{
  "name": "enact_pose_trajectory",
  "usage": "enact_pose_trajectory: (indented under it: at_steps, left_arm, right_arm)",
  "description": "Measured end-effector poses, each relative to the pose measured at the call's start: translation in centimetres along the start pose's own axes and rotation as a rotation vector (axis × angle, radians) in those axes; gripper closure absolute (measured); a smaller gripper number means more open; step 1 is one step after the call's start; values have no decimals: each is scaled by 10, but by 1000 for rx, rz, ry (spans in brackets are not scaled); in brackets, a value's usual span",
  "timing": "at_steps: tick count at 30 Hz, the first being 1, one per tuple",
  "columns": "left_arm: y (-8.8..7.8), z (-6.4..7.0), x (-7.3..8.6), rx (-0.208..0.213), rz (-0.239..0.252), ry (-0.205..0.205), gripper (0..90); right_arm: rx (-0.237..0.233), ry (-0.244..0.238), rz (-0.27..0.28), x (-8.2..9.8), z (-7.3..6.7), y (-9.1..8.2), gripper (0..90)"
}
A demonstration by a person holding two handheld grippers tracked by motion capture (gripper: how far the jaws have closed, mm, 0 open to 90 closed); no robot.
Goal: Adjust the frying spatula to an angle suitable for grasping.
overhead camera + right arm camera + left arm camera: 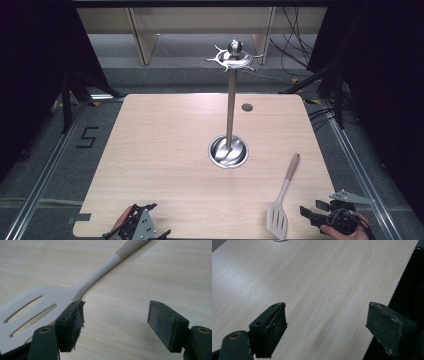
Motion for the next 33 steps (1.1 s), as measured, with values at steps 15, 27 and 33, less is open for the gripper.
enact_pose_trajectory:
  at_steps: [15,27,33]
  left_arm:
    - [-2,1,1,26,-16,17,156]
    - [-1,-1,0,4,-2,17,156]
    - [-1,0,2,23,-19,33,156]
  right_arm:
    - [0,-42,-23,-10,-4,5,302]
    - [80,-23,-145,-43,2,27,369]
    - [96,-34,-204,-51,-4,45,375]
Point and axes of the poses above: each handheld gripper's, and its own axes: y roughly forward along the jaws, x roughly out of its underside, z roughly to its right, the point moved 9 cm from there along y, roughly forward along the jaws, and after that the axes turned 11 degrees about -x, right-handed, at the moved point
